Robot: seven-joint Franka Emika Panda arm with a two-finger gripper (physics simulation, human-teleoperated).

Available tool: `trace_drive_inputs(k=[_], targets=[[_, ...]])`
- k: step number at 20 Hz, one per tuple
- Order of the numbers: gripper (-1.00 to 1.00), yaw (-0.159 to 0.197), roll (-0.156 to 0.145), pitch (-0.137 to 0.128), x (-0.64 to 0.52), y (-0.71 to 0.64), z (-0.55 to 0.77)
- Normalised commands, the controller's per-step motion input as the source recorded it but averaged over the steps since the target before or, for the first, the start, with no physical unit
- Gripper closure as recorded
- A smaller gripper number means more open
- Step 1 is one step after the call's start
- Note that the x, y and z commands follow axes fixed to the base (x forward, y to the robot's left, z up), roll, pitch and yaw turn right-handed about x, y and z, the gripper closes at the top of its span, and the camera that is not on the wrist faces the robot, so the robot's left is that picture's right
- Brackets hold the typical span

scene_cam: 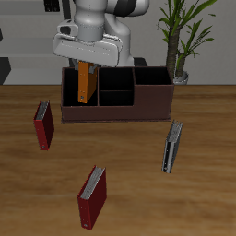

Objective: Place the orange book into the back desk caddy's left compartment

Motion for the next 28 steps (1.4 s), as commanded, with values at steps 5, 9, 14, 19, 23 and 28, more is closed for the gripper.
trace_drive_inputs(k=[5, 9, 14, 19, 23, 28], targets=[[1.0, 0.03, 0.019, -0.011, -0.39, 0.06, 0.13], [1.0, 0.037, 0.006, -0.02, -0.5, 0.03, 0.11], [1.0, 0.048, -0.01, 0.003, -0.35, -0.08, 0.06], [1.0, 0.022, -0.006, 0.016, -0.26, -0.14, 0.03], [1.0, 0.019, -0.037, 0.008, -0.17, -0.26, 0.0], [1.0, 0.017, -0.041, 0.011, -0.06, -0.32, -0.09]])
